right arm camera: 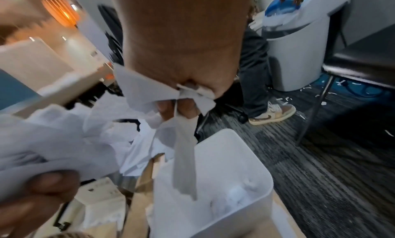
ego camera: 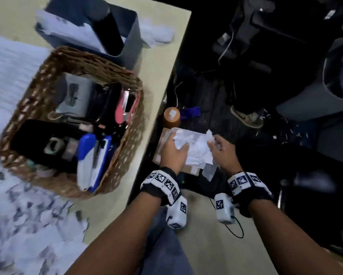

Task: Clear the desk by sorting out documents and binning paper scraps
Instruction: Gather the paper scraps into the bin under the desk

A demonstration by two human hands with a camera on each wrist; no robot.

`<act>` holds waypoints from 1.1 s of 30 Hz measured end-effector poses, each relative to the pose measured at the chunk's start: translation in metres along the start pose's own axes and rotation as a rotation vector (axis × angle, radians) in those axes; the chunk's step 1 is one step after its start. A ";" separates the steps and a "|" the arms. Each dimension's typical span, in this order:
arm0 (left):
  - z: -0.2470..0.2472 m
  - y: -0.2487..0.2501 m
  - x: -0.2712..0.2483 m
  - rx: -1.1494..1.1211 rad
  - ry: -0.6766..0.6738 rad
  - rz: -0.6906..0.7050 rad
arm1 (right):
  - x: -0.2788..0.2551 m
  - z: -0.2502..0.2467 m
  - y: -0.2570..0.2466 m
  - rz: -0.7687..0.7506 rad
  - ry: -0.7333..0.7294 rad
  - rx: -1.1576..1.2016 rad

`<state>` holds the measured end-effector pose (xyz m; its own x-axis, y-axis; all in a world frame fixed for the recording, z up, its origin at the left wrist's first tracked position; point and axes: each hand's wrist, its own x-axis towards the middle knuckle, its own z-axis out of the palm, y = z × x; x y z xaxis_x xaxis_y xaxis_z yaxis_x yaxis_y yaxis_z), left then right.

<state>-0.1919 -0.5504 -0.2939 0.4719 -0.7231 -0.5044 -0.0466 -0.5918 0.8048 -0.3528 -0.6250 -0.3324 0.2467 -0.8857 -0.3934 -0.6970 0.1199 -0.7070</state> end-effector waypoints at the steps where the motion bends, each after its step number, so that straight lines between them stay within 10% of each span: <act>1: 0.009 -0.015 0.019 0.016 0.013 -0.069 | 0.015 0.014 0.012 0.026 -0.025 -0.038; 14: 0.070 -0.148 0.126 0.090 -0.283 -0.428 | 0.133 0.102 0.101 0.449 -0.206 -0.196; 18: 0.059 -0.129 0.124 0.174 -0.256 -0.374 | 0.124 0.095 0.088 0.474 -0.341 -0.192; 28: 0.009 0.014 0.059 0.121 -0.419 -0.234 | 0.065 0.027 -0.002 0.329 -0.138 0.029; 33: -0.074 0.090 -0.027 -0.142 -0.613 -0.143 | -0.018 -0.013 -0.159 0.032 0.058 0.064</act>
<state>-0.1437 -0.5580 -0.1847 -0.1254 -0.7377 -0.6634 0.1167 -0.6750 0.7286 -0.2556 -0.6341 -0.2053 0.1843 -0.9052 -0.3830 -0.6588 0.1754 -0.7315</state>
